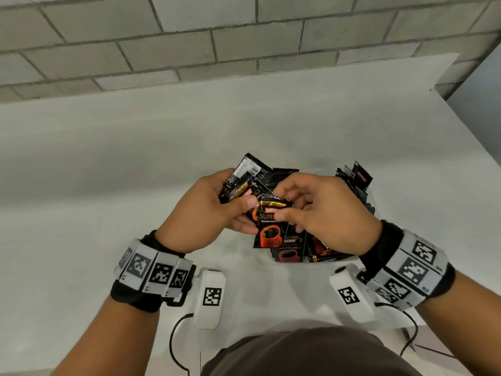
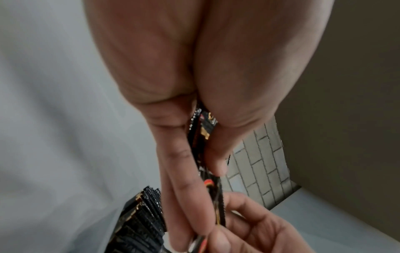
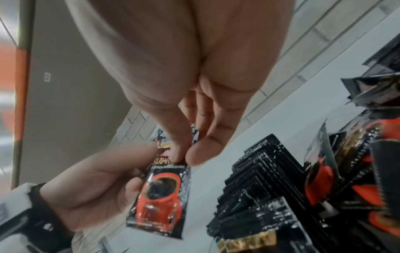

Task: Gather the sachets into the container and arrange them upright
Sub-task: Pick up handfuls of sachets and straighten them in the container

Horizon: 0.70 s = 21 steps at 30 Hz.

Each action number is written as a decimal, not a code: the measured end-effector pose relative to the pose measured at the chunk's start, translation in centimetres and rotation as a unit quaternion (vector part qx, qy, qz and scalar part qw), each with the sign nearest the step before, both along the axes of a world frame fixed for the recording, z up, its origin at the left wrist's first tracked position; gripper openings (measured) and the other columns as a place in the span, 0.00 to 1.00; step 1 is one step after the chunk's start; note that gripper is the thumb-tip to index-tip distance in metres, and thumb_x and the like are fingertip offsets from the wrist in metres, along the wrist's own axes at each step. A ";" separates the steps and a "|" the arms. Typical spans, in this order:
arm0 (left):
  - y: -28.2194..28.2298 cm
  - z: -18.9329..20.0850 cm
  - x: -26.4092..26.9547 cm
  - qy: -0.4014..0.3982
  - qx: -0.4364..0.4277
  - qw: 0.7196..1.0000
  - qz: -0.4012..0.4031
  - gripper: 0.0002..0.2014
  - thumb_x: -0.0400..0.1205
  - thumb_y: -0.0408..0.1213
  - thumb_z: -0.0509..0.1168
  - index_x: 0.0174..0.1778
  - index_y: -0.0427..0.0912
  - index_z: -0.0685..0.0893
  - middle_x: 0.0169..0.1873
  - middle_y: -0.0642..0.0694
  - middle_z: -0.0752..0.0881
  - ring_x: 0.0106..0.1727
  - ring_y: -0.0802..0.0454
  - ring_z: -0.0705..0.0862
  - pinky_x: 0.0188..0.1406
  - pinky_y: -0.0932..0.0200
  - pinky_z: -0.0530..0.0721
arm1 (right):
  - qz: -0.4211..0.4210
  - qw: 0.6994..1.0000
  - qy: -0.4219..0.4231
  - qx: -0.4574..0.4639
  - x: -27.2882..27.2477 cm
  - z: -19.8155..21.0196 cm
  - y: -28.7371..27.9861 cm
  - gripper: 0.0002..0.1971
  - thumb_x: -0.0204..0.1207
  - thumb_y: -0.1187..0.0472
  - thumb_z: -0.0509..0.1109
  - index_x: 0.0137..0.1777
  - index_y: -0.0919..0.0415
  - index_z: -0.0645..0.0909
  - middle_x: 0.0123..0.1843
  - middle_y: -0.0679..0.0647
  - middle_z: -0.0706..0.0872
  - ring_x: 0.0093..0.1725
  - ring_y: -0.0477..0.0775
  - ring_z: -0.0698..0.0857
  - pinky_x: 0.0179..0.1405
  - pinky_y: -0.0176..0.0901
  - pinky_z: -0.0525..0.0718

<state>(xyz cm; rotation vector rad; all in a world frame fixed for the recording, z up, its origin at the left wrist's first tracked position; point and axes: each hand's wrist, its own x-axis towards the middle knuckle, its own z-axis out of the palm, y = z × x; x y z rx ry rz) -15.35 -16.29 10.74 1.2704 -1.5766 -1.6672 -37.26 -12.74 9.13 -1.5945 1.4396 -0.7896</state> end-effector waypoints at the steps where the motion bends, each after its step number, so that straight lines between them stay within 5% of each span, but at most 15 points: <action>1: -0.1 0.1 0.3 -0.006 -0.005 1.000 0.007 0.13 0.85 0.29 0.69 0.66 0.37 0.83 0.47 0.36 0.94 0.42 0.33 0.94 0.44 0.42 0.94 | -0.013 1.000 -0.010 0.004 -0.2 -0.1 0.0 0.13 0.72 0.64 0.83 0.53 0.52 0.86 0.44 0.51 0.90 0.33 0.53 0.88 0.32 0.47 0.90; 5: -0.8 0.1 2.2 -0.061 -0.038 0.996 0.043 0.11 0.85 0.30 0.70 0.63 0.40 0.84 0.43 0.38 0.94 0.39 0.32 0.94 0.39 0.38 0.94 | -0.063 0.998 -0.023 0.008 -1.8 0.4 0.0 0.09 0.72 0.64 0.82 0.49 0.53 0.89 0.43 0.51 0.90 0.30 0.45 0.86 0.30 0.37 0.87; 13: -0.9 -0.3 3.9 -0.101 -0.047 0.991 0.070 0.12 0.81 0.31 0.76 0.59 0.40 0.87 0.43 0.40 0.94 0.39 0.36 0.94 0.42 0.37 0.94 | 0.034 0.994 0.050 0.088 -2.8 -1.5 0.7 0.11 0.66 0.65 0.87 0.43 0.54 0.87 0.35 0.52 0.89 0.29 0.54 0.89 0.31 0.53 0.91; 15: -0.7 -0.2 3.4 -0.097 -0.041 0.993 0.060 0.11 0.80 0.31 0.76 0.58 0.39 0.87 0.42 0.40 0.94 0.37 0.36 0.94 0.41 0.40 0.94 | 0.053 0.991 0.051 0.112 -2.3 -2.4 0.9 0.15 0.63 0.64 0.89 0.43 0.55 0.86 0.36 0.54 0.88 0.29 0.56 0.89 0.31 0.51 0.91; 19: -0.3 -0.2 2.3 -0.092 -0.034 0.995 0.034 0.12 0.80 0.30 0.77 0.58 0.39 0.87 0.43 0.43 0.94 0.36 0.38 0.94 0.37 0.52 0.94 | 0.051 0.989 0.101 0.098 -2.2 -2.7 1.0 0.24 0.53 0.52 0.93 0.44 0.48 0.81 0.39 0.50 0.86 0.30 0.43 0.82 0.39 0.54 0.88; 21: 0.0 -0.2 1.8 -0.088 -0.031 0.995 0.022 0.14 0.79 0.29 0.78 0.59 0.40 0.87 0.43 0.44 0.95 0.34 0.41 0.94 0.32 0.59 0.91 | 0.039 0.991 0.091 0.092 -2.4 -2.2 1.1 0.25 0.53 0.49 0.92 0.43 0.48 0.80 0.39 0.51 0.85 0.30 0.49 0.83 0.37 0.58 0.88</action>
